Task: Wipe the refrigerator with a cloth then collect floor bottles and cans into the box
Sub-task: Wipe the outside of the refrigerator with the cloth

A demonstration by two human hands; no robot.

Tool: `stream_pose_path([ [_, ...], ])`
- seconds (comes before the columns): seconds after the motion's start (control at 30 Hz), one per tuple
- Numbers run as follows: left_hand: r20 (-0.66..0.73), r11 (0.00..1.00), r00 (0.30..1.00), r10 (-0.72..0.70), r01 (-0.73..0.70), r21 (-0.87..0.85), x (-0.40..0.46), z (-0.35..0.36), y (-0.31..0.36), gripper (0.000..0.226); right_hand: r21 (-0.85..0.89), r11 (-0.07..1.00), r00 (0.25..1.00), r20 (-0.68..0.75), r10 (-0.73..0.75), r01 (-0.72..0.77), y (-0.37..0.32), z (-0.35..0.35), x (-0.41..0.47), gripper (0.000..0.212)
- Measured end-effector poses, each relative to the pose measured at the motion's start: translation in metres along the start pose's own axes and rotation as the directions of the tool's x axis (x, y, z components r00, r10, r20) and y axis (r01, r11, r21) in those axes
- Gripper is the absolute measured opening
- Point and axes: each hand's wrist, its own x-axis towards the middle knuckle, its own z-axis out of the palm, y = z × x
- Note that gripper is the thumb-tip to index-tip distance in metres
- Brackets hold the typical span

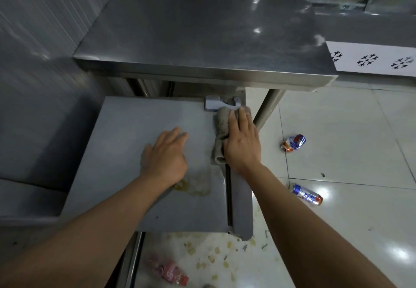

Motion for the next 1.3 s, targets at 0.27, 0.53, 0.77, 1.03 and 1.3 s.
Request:
stream_pose_path([
  [0.27, 0.016, 0.997, 0.998, 0.063, -0.064, 0.046, -0.026, -0.001, -0.006, 0.059, -0.043, 0.991, 0.992, 0.02, -0.127, 0.128, 0.002, 0.008, -0.105, 0.065],
  [0.53, 0.056, 0.993, 0.992, 0.117, -0.117, -0.001, -0.025, -0.004, -0.014, 0.062, -0.037, 0.986, 0.987, 0.005, -0.16, 0.16, -0.018, 0.004, -0.023, 0.061],
  [0.77, 0.0, 0.997, 0.998, 0.061, -0.061, -0.045, -0.045, -0.021, -0.056, 0.06, 0.055, 0.958, 0.959, 0.033, -0.282, 0.28, -0.029, 0.02, -0.101, 0.064],
  [1.03, 0.035, 0.997, 0.998, -0.057, 0.055, 0.055, -0.069, -0.028, -0.117, 0.067, -0.079, 0.991, 0.994, -0.027, -0.107, 0.105, -0.069, 0.024, -0.047, 0.062],
  [1.3, 0.058, 1.0, 0.998, -0.002, 0.003, -0.029, -0.071, -0.027, -0.125, 0.067, -0.11, 0.934, 0.94, 0.047, -0.338, 0.341, -0.096, 0.038, -0.089, 0.06],
])
